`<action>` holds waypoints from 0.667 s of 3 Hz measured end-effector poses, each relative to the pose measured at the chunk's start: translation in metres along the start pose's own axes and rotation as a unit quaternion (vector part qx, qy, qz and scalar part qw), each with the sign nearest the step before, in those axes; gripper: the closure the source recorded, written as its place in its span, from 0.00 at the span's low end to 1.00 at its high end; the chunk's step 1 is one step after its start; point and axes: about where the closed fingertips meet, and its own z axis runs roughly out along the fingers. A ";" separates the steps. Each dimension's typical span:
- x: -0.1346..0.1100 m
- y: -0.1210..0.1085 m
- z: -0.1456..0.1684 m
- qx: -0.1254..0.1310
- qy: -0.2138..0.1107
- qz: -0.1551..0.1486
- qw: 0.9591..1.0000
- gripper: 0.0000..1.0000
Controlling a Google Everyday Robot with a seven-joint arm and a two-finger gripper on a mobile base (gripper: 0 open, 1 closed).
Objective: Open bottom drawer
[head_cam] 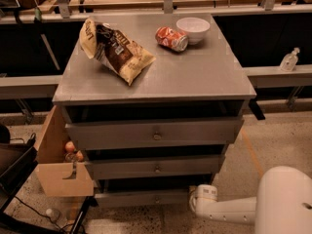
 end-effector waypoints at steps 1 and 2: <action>0.000 0.000 0.000 0.000 0.000 0.000 1.000 0.04; 0.000 0.001 0.000 0.000 0.000 0.000 1.000 0.00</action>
Offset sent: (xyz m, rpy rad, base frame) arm 0.0000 0.0000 0.0000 0.0000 0.0001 0.0000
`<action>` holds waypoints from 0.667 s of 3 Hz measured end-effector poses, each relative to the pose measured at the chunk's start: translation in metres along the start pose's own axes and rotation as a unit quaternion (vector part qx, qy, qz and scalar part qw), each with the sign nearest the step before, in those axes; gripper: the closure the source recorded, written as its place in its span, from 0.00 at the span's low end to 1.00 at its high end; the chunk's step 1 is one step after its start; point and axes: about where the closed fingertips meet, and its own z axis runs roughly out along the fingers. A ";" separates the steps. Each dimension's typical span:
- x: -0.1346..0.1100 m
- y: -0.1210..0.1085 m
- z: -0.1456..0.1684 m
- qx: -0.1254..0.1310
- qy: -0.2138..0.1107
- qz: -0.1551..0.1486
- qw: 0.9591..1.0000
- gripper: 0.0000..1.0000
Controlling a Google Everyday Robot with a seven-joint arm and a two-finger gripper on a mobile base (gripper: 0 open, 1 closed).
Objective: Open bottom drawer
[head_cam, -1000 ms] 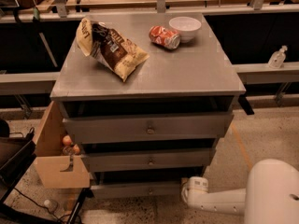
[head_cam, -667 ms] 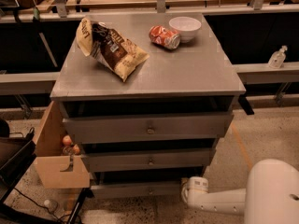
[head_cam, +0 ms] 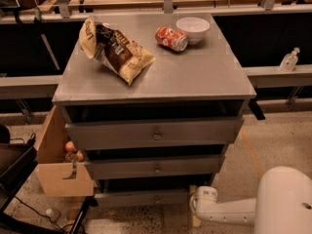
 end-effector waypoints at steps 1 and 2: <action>-0.013 -0.012 -0.002 0.006 -0.006 -0.012 1.000 0.00; -0.039 -0.043 -0.018 0.032 -0.003 -0.044 0.999 0.00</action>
Offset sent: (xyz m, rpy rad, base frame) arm 0.0638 0.0678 0.0686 -0.0607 -0.1355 0.1479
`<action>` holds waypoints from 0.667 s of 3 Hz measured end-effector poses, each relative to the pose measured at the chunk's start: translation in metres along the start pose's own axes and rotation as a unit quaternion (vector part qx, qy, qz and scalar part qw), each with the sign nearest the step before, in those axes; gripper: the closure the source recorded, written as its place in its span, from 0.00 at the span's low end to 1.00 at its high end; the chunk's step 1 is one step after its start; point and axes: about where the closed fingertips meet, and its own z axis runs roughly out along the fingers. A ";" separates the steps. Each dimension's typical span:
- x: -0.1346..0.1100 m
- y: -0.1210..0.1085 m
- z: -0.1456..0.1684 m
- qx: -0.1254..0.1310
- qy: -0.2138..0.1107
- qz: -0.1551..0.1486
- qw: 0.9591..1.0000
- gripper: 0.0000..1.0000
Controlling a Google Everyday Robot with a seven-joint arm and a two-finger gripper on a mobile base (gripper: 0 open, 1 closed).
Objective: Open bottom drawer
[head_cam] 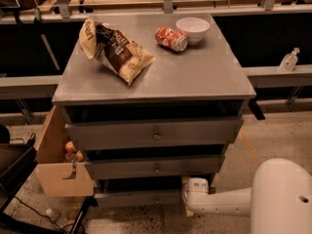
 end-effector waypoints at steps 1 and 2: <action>-0.020 -0.018 -0.018 0.030 0.007 -0.016 0.999 0.17; -0.035 -0.028 -0.039 0.066 0.013 -0.032 0.997 0.41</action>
Offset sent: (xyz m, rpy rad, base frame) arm 0.0040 0.0532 0.0779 -0.0637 -0.2298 0.0833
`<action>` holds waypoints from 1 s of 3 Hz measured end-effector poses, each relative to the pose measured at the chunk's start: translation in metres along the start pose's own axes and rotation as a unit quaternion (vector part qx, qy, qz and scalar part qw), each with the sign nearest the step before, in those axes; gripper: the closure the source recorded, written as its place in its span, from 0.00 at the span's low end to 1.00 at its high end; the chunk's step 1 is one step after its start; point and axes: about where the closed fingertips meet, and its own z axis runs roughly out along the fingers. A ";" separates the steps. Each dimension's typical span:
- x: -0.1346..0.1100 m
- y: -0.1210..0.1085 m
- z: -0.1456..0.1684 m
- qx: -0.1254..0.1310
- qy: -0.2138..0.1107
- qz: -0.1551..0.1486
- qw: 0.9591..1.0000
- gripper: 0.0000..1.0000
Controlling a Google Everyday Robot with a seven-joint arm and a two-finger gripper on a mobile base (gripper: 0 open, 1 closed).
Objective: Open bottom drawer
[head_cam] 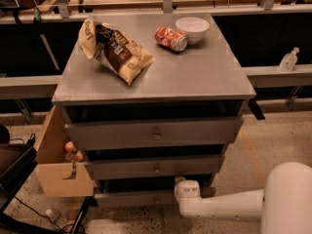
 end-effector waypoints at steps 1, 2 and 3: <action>-0.003 -0.002 -0.024 0.033 0.013 -0.004 0.999 0.64; 0.000 -0.005 -0.031 0.052 0.015 -0.006 0.999 0.87; 0.003 -0.010 -0.011 0.054 -0.001 -0.019 0.998 1.00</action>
Offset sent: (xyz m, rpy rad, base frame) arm -0.0113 -0.0006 0.0408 -0.0041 -0.1574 0.0107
